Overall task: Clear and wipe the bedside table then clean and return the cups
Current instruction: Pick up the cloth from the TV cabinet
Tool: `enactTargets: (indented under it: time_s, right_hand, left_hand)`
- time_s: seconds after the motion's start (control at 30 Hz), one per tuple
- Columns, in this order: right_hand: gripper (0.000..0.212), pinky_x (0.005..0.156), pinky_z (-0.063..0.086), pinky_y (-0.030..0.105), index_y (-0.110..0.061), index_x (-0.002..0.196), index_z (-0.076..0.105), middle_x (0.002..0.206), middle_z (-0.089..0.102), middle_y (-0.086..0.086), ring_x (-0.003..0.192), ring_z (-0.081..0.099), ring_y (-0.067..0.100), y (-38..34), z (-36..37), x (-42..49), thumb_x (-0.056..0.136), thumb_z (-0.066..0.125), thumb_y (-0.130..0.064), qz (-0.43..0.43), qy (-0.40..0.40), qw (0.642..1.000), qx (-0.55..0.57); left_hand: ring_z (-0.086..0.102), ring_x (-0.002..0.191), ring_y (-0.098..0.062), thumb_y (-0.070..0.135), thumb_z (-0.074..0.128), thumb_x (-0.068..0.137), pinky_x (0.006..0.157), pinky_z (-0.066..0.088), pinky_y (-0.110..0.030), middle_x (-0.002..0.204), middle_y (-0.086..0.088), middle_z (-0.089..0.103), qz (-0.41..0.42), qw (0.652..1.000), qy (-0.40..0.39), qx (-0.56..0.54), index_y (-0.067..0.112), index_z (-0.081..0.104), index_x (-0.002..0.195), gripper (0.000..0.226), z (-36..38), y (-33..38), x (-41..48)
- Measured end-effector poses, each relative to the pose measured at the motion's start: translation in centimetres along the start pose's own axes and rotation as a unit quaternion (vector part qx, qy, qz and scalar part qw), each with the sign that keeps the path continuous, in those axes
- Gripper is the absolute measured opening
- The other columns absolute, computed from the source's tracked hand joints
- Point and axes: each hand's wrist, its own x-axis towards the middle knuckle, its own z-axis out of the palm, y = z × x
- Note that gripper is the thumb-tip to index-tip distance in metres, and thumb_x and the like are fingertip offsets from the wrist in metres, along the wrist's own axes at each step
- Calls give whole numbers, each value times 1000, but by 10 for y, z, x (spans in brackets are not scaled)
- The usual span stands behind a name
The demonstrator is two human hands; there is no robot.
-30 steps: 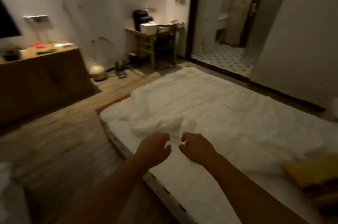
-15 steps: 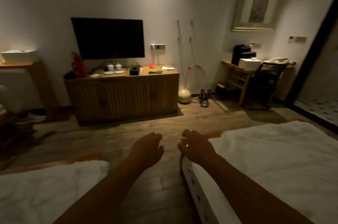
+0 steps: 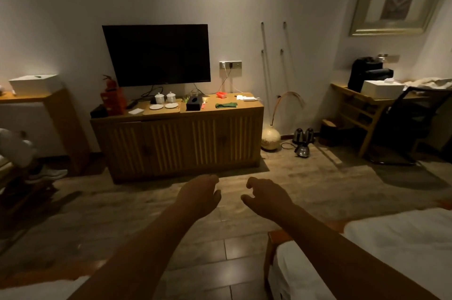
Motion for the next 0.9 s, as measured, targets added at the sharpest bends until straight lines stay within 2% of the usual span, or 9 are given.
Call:
enactTargets:
  time_s: [0.1, 0.2, 0.47, 0.53, 0.67, 0.8, 0.9]
  right_hand:
    - [42, 78, 46, 31, -22, 121, 54, 118, 62, 3, 103, 58, 19, 22, -1, 71, 89, 56, -49, -3, -4, 1000, -3]
    - [37, 79, 50, 33, -21, 119, 55, 117, 62, 3, 101, 58, 19, 38, -7, 141, 90, 57, -44, -17, 2, 1000, 1]
    - [23, 75, 51, 32, -22, 104, 57, 99, 63, 0, 87, 59, 16, 64, 1, 317, 90, 58, -40, -52, -4, 999, 9]
    - [18, 71, 51, 32, -23, 99, 55, 93, 60, -1, 82, 57, 15, 72, 9, 375, 89, 58, -38, -52, -18, 998, 6]
    - [14, 59, 41, 26, -29, 90, 48, 84, 53, -6, 74, 53, 11, 87, 16, 485, 89, 59, -38, -67, -51, 996, -15]
    - [13, 66, 49, 27, -30, 89, 49, 86, 57, -6, 76, 56, 9, 92, 14, 609, 88, 61, -34, -40, -41, 998, 5]
    - [12, 66, 49, 27, -28, 95, 53, 86, 58, -7, 77, 57, 8, 96, 17, 675, 88, 62, -34, -27, -37, 999, 18]
  left_hand:
    - [60, 106, -19, 38, 54, 92, 87, 52, -37, 119, -1, 63, -14, 1000, -11, -4, 22, 56, 124, 36, 10, -8, 71]
    - [59, 106, -18, 39, 53, 92, 88, 52, -37, 118, -1, 62, -22, 1000, -21, 0, 22, 56, 123, 35, 18, -18, 134]
    - [58, 101, -15, 37, 54, 93, 84, 50, -30, 115, 1, 61, -27, 999, -25, -16, 23, 55, 124, 35, 51, -68, 296]
    - [58, 93, -13, 35, 53, 93, 81, 51, -29, 108, 2, 60, -29, 999, -23, -28, 23, 56, 120, 30, 62, -89, 347]
    - [55, 84, -10, 32, 55, 91, 75, 51, -28, 97, 4, 58, -17, 999, -24, -27, 22, 58, 109, 20, 77, -129, 449]
    - [58, 86, -11, 31, 56, 90, 74, 51, -27, 99, 2, 60, -6, 999, -16, -48, 22, 59, 109, 21, 81, -169, 569]
    - [57, 84, -11, 32, 56, 90, 76, 55, -32, 95, 4, 59, 5, 999, -14, -52, 23, 58, 108, 20, 78, -190, 638]
